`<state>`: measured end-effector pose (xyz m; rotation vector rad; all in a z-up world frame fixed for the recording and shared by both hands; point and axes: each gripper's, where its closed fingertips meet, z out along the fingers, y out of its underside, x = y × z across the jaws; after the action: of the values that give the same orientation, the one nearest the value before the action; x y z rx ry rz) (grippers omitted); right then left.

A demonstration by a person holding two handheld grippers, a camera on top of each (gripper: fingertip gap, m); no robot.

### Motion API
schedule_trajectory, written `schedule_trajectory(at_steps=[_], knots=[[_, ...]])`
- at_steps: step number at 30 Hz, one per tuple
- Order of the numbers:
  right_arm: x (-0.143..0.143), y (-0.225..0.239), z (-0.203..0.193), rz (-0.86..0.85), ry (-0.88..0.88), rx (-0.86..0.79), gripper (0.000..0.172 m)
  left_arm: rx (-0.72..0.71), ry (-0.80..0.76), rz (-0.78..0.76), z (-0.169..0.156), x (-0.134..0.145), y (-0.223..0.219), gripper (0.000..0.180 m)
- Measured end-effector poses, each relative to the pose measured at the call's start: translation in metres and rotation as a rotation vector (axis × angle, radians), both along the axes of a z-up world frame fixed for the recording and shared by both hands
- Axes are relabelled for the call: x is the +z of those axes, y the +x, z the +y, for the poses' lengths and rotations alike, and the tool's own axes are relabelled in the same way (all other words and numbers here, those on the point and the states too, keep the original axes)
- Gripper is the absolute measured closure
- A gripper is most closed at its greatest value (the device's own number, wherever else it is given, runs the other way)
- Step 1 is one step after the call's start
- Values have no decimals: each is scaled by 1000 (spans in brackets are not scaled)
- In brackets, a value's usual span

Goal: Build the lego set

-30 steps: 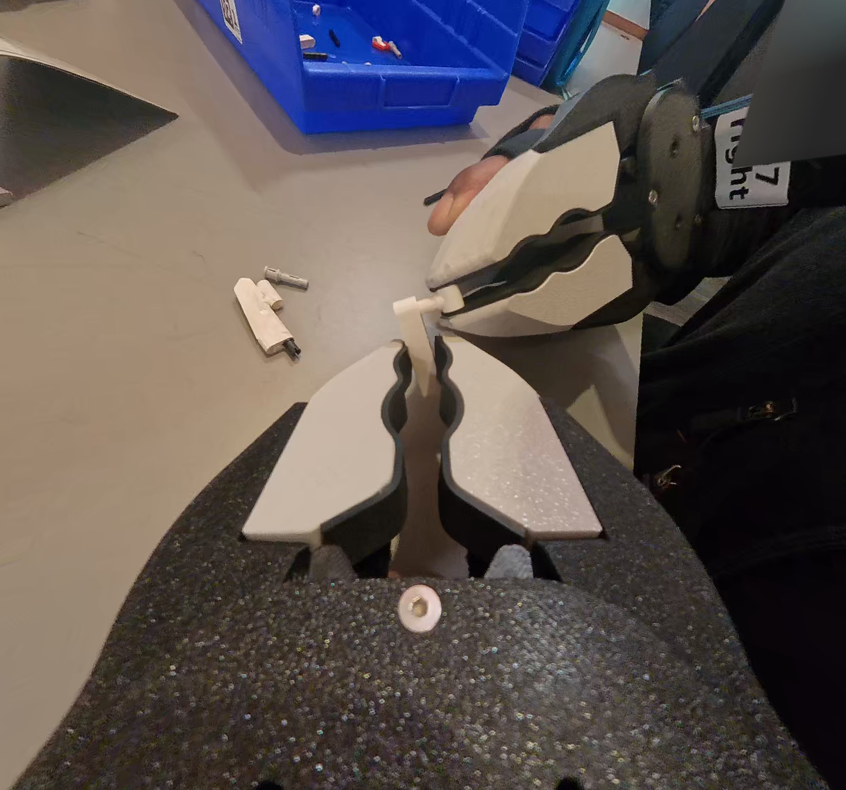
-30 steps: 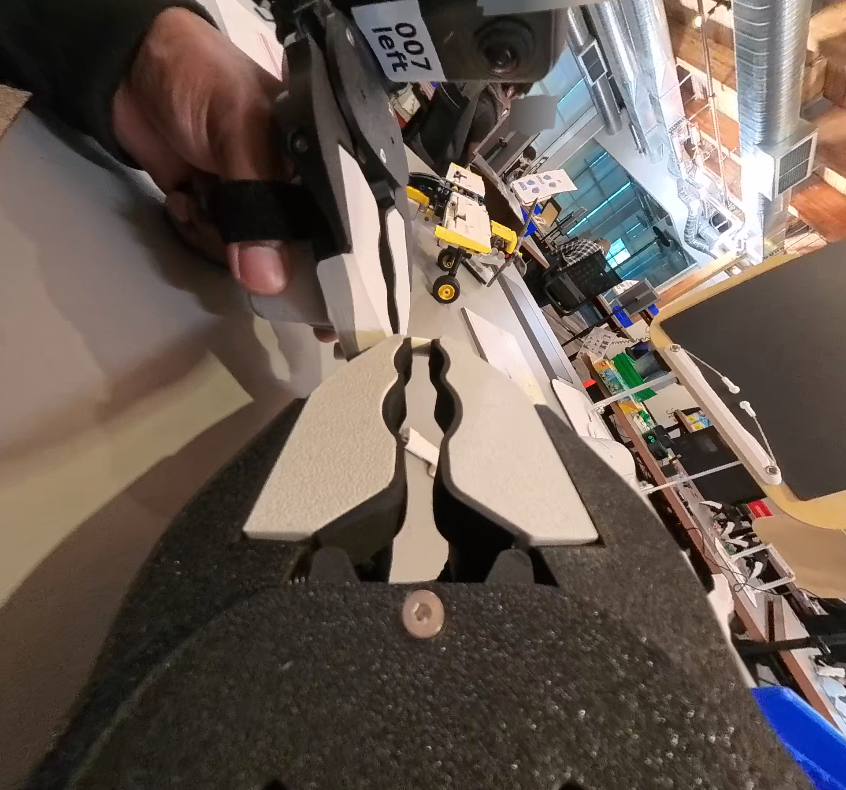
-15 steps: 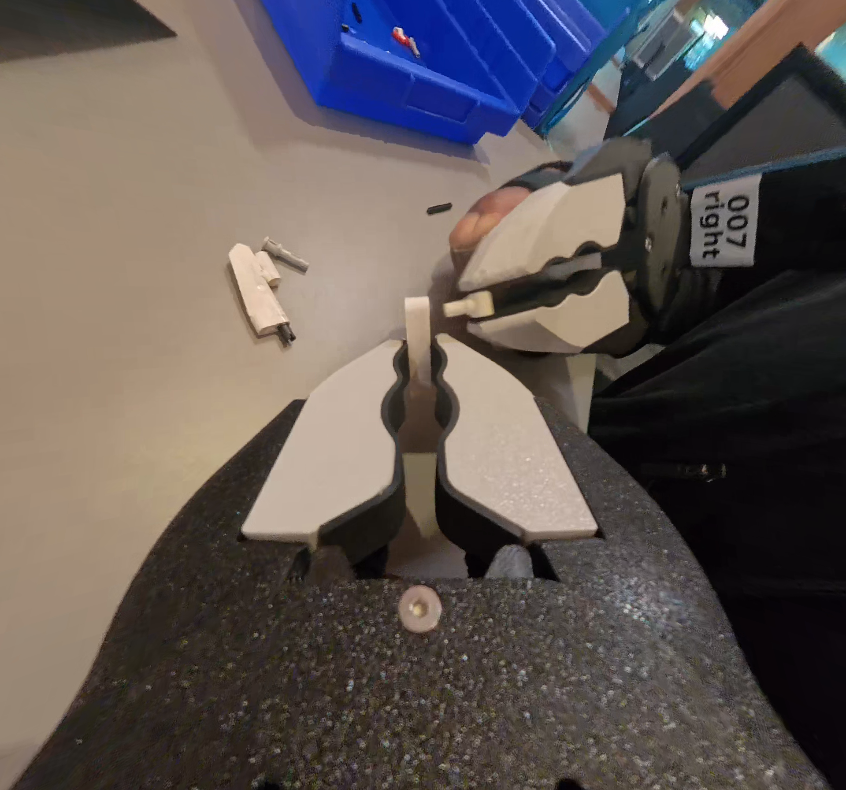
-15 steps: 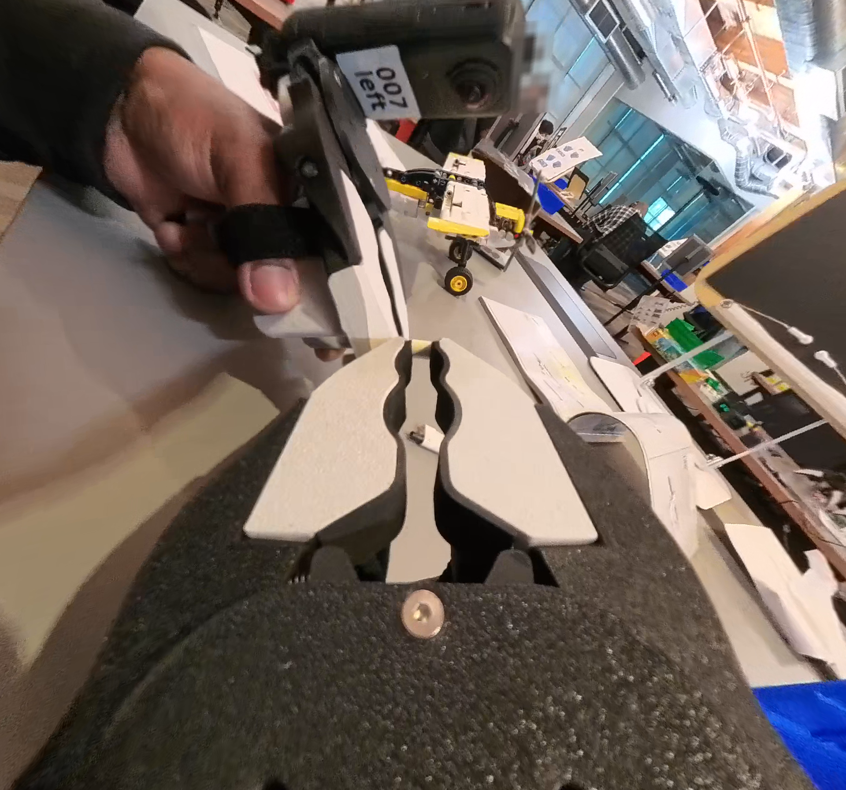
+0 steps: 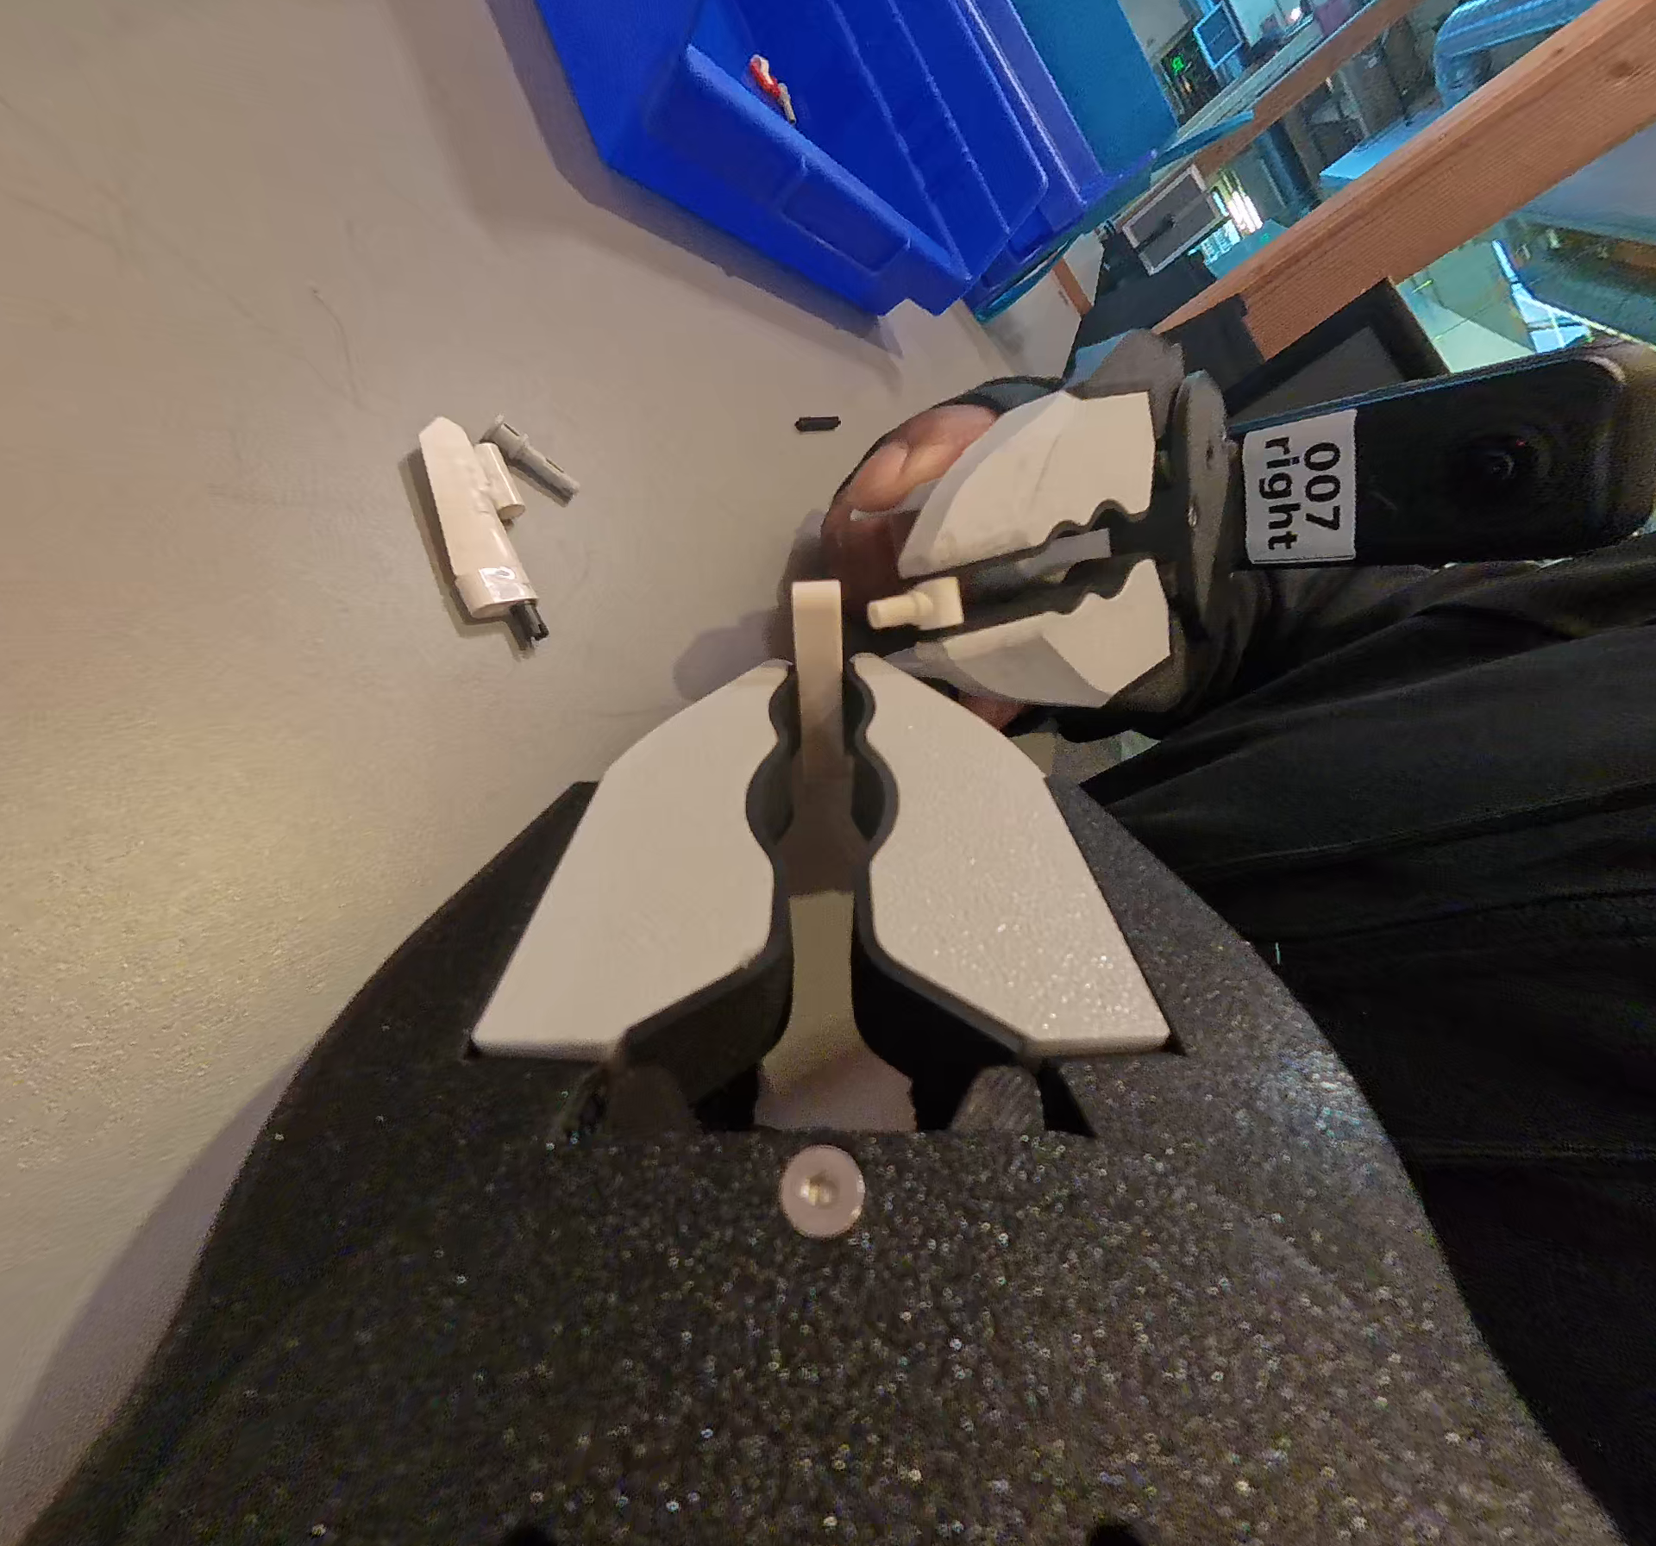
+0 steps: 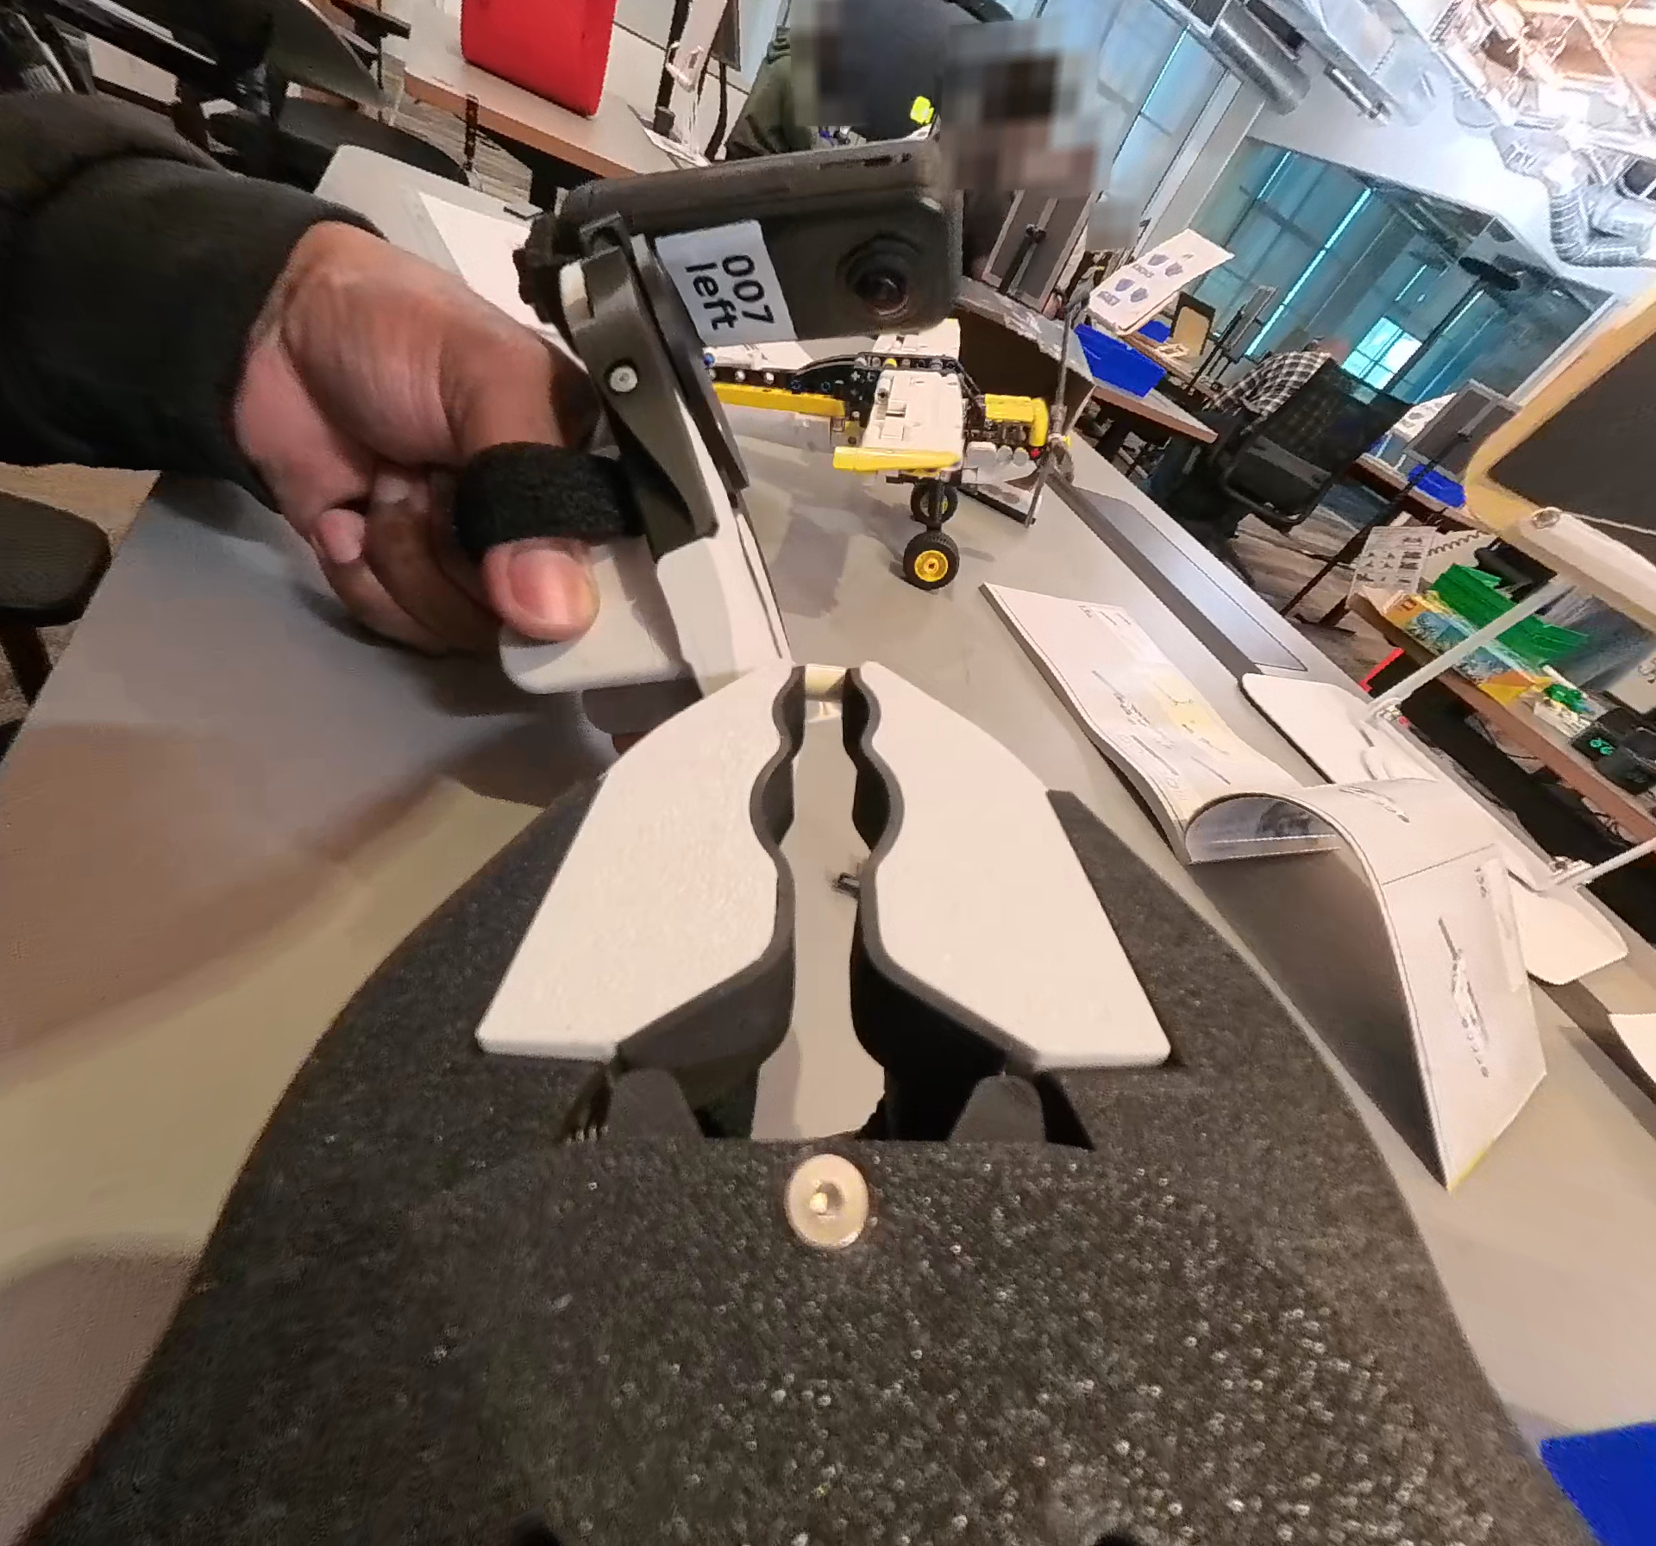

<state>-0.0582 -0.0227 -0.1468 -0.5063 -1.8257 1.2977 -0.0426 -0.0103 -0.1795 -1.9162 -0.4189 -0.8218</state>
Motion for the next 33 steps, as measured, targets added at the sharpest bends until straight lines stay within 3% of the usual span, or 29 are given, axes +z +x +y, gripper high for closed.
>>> schedule_trajectory(at_steps=[11, 20, 28, 33], knots=[[-11, -5, 3, -11, 99, -45, 164, 21, -37, 62, 0, -7, -1, 172], [-19, -5, 4, 13, 219, -110, 164, 105, -109, 283, 1, -19, -7, 171], [-17, -1, 4, -34, 130, -64, 164, 95, -84, 368, 1, -17, -2, 170], [-13, 5, 3, -18, 102, -2, 164, 44, -36, 322, -1, -11, 4, 170]])
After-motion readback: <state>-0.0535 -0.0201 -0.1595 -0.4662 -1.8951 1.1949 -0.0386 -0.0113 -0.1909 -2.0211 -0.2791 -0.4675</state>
